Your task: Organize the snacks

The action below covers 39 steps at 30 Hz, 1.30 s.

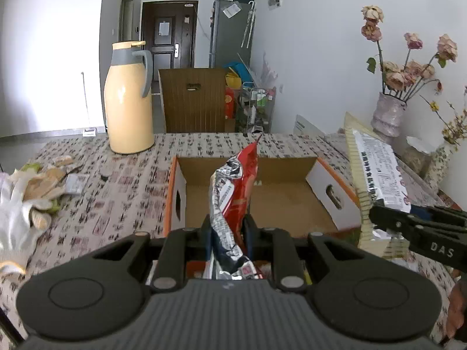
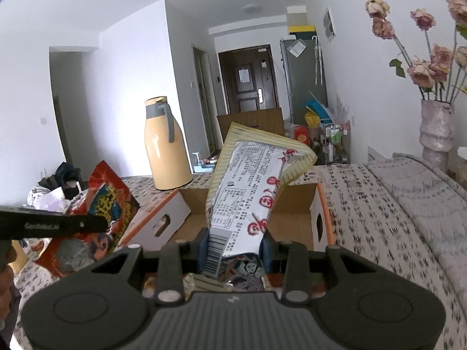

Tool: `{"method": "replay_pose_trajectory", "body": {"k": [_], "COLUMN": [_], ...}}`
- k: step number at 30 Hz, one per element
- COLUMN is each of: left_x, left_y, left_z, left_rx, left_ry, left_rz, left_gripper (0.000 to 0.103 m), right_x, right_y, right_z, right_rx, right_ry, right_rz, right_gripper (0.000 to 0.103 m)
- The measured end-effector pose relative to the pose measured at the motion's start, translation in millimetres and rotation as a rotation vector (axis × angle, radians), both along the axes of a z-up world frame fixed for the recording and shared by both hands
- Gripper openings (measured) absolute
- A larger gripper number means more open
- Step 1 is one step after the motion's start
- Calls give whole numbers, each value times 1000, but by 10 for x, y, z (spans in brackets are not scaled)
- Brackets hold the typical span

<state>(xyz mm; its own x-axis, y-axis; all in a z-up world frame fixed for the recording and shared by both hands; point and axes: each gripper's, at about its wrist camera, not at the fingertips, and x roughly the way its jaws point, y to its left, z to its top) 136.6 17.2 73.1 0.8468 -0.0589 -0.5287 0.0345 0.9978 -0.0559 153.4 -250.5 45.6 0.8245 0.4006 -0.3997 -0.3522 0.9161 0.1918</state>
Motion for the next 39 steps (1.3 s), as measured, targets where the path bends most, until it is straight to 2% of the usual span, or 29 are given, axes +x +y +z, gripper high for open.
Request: {"method": "replay_pose_trajectory", "body": {"k": [9,17,21,28,30,31,33,34,35,36,37,39], "left_x": [790,1459,1622,1645,1629,1610,1570,1539,1512,1472,1435,1354], "left_y": [-20,-45,-32,-6,7,13,4,1,0,3,6,11], "left_z": [-5,-356,-561,-647,-638,-628,-594,-569,-547,-519,-493,-425], "left_rx": [14,47,51,46,41,40,51,51,51,51,53,59], "left_ry": [58,188,256,260,254,248,229,219,214,203,186,159], "left_rz": [58,105,112,102,100,103,114,110,109,113,119,133], "left_gripper": [21,21,21,22,35,50,65,73,86,91,102,103], "right_x": [951,1658,1804,1826,1829,1820,1800,1771,1751,1730,1701,1649], "right_y": [161,393,462,487,508,510,494,481,463,452,433,398], "right_z": [46,-347,-533,-641,-643,-639,-610,-592,-572,-553,-528,-486], "right_rx": [-68,-167,-207,-210,-214,-217,-210,-204,-201,-200,-198,-192], "right_ry": [120,303,361,381,380,373,366,357,349,339,330,316], "right_rz": [23,55,53,56,55,54,52,46,40,37,37,40], "right_gripper": [34,34,34,37,43,46,60,71,79,81,85,94]}}
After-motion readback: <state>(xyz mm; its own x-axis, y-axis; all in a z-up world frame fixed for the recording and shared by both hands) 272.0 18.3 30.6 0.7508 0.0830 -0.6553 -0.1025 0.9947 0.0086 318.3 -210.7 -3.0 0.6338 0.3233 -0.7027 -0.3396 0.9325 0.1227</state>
